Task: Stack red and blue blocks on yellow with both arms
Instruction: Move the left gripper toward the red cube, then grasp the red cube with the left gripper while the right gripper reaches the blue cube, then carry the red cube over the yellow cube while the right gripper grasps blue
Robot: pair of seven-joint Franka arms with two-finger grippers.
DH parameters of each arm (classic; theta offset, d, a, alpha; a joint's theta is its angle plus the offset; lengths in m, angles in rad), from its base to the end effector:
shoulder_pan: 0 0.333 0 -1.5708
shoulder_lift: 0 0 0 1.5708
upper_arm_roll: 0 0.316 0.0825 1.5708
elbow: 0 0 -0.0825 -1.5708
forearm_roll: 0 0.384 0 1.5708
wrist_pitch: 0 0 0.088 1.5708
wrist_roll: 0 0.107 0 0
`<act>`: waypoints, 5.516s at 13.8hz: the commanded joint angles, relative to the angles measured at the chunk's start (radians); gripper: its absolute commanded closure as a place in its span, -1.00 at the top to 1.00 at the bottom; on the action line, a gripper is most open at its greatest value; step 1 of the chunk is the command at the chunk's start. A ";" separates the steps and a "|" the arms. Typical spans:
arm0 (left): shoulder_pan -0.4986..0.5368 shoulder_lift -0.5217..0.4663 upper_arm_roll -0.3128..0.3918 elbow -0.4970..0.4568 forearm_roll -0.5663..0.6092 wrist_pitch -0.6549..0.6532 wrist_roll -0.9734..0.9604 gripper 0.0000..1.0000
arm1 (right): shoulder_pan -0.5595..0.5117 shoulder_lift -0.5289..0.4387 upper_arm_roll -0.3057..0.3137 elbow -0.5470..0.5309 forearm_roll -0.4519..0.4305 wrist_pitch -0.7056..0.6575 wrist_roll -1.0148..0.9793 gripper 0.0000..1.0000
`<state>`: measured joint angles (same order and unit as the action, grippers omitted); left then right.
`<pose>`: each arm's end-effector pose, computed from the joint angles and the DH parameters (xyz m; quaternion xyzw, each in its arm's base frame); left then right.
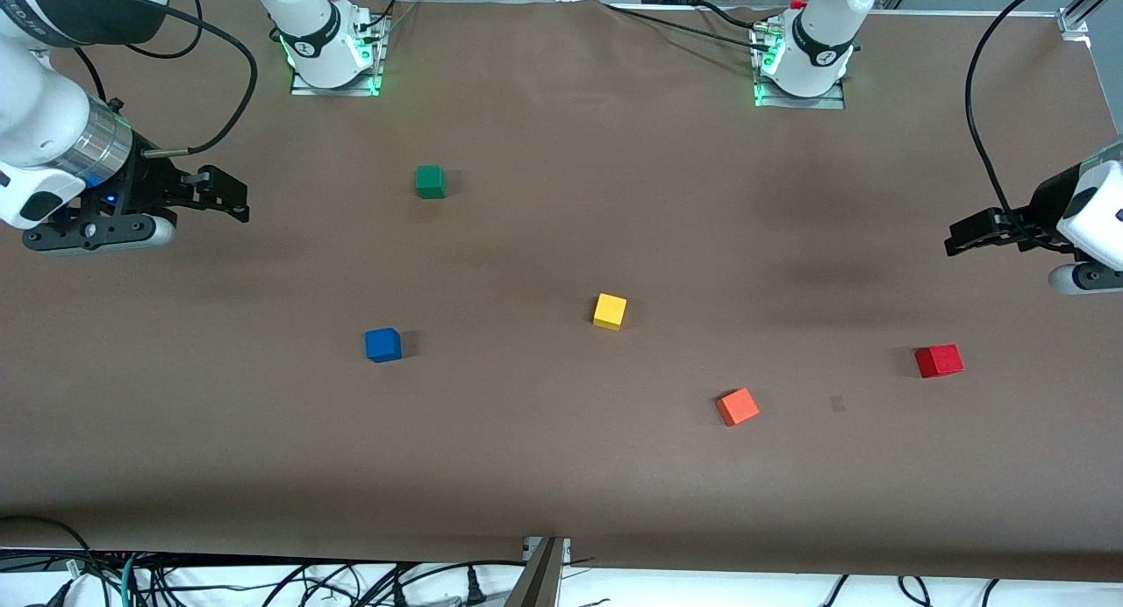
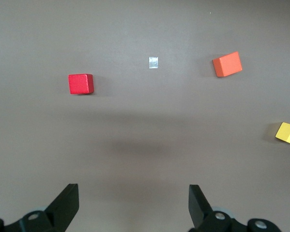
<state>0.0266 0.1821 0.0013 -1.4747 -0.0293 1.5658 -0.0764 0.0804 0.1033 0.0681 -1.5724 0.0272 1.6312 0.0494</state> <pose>0.6058 0.0137 0.5635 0.9975 0.0527 -0.0458 0.0134 0.5817 0.0879 0.5700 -0.9984 -0.0483 0.0237 0.0148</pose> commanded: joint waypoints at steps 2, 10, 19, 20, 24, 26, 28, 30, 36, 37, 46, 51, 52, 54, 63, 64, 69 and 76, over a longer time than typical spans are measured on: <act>0.004 0.017 0.000 0.037 -0.003 -0.026 0.004 1.00 | -0.004 0.019 0.004 0.020 -0.007 -0.020 0.000 0.99; 0.059 0.071 0.002 0.042 -0.014 -0.017 0.015 1.00 | -0.002 0.018 0.004 0.025 -0.007 -0.017 0.001 0.99; 0.139 0.296 0.003 0.040 0.046 0.180 0.052 1.00 | -0.004 0.019 0.002 0.029 -0.007 -0.005 0.003 0.99; 0.141 0.321 0.003 0.040 0.048 0.190 0.052 1.00 | -0.004 0.019 0.004 0.029 -0.007 -0.005 0.001 0.99; 0.189 0.442 0.003 0.034 0.049 0.334 0.085 1.00 | -0.005 0.019 0.002 0.031 -0.009 -0.005 0.001 0.99; 0.225 0.479 0.002 0.011 0.048 0.428 0.147 1.00 | -0.005 0.021 0.002 0.032 -0.009 -0.004 -0.003 0.99; 0.230 0.502 0.002 -0.001 0.046 0.483 0.156 1.00 | 0.002 0.024 0.004 0.051 -0.033 0.005 -0.010 0.99; 0.234 0.528 0.002 -0.006 0.045 0.531 0.159 1.00 | 0.005 0.038 0.010 0.060 -0.049 0.025 0.001 0.99; 0.243 0.551 -0.006 -0.056 0.031 0.617 0.161 1.00 | 0.007 0.119 0.012 0.061 -0.036 0.096 -0.028 0.99; 0.243 0.551 -0.007 -0.067 0.031 0.625 0.161 1.00 | 0.016 0.121 0.012 0.061 -0.041 0.099 -0.029 0.99; 0.243 0.553 -0.012 -0.062 -0.006 0.626 0.218 -0.95 | 0.057 0.393 0.010 0.054 -0.020 0.312 0.026 0.99; 0.208 0.499 -0.124 -0.013 -0.006 0.541 0.123 -0.94 | 0.107 0.504 0.010 0.054 -0.020 0.456 0.070 0.99; 0.187 0.497 -0.151 0.003 -0.006 0.518 0.072 -0.93 | 0.107 0.518 0.010 0.054 -0.020 0.469 0.070 0.99; 0.119 0.490 -0.185 0.019 0.003 0.490 -0.009 -0.91 | 0.107 0.545 0.012 0.051 -0.020 0.498 0.069 0.99; -0.293 0.473 -0.178 0.100 0.009 0.465 -0.183 -0.68 | 0.119 0.595 0.012 0.003 -0.018 0.631 0.070 0.97; -0.324 0.481 -0.176 0.100 0.009 0.467 -0.186 -0.68 | 0.119 0.596 0.012 0.000 -0.018 0.633 0.070 0.97; -0.435 0.516 -0.175 0.100 0.132 0.467 -0.195 -0.68 | 0.119 0.607 0.012 -0.017 -0.018 0.667 0.070 0.96; -0.497 0.556 -0.176 0.108 0.120 0.457 -0.288 -0.68 | 0.121 0.607 0.012 -0.063 -0.018 0.743 0.070 0.97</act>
<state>-0.4322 0.7159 -0.1897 -1.4014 0.0764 2.0481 -0.3088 0.1988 0.7156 0.0784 -1.6247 -0.0026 2.3568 0.1138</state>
